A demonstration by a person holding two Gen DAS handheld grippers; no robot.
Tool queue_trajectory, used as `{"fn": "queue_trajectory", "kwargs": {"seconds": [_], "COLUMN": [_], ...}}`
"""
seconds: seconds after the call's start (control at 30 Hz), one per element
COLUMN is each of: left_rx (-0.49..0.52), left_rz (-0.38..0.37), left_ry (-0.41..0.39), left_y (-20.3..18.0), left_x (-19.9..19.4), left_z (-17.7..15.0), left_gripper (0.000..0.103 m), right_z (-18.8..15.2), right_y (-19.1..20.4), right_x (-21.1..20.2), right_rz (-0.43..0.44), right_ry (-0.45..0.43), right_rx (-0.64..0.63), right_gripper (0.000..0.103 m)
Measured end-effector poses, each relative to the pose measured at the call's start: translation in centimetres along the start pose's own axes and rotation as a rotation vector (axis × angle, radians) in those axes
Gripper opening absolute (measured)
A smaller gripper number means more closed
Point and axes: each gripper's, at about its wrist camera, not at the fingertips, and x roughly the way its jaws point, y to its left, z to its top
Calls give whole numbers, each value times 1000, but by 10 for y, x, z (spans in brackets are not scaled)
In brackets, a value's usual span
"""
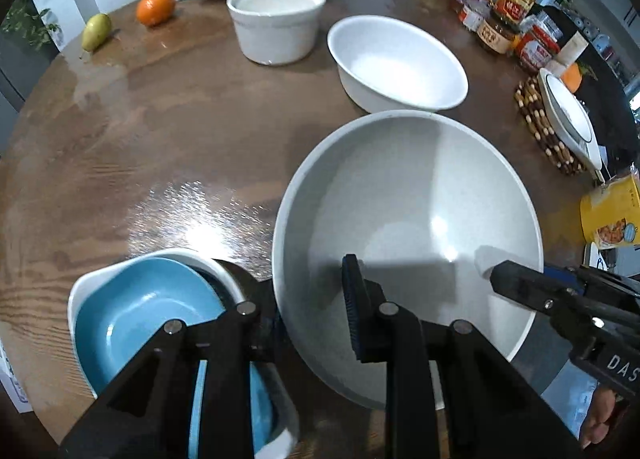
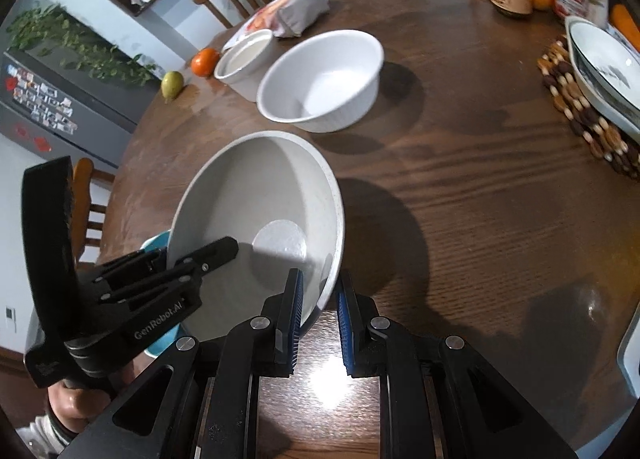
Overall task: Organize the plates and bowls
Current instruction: 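Lower the large white bowl beside the teal dish stack and open both grippers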
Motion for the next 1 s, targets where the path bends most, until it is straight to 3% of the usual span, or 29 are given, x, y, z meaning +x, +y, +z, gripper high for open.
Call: {"fn": "queue_trajectory", "kwargs": {"seconds": [0.47, 0.53, 0.6, 0.77, 1.0], "left_rx": [-20, -31, -42, -88, -127], "left_rz": [37, 33, 31, 17, 5], "left_ry": [-24, -36, -57, -100, -170], "left_y": [-4, -2, 0, 9, 12], "left_x": [6, 1, -7, -23, -32], "left_z": [5, 5, 6, 13, 49], "left_gripper": [28, 43, 52, 52, 53], "right_z": [0, 1, 1, 8, 39], "right_y": [0, 0, -1, -8, -17], "right_x": [3, 2, -2, -21, -39], "right_rz": [-42, -46, -40, -13, -9], "right_ry": [-31, -22, -20, -66, -153], "right_rx": [-31, -42, -45, -36, -20], "right_gripper": [18, 23, 35, 37, 37]}}
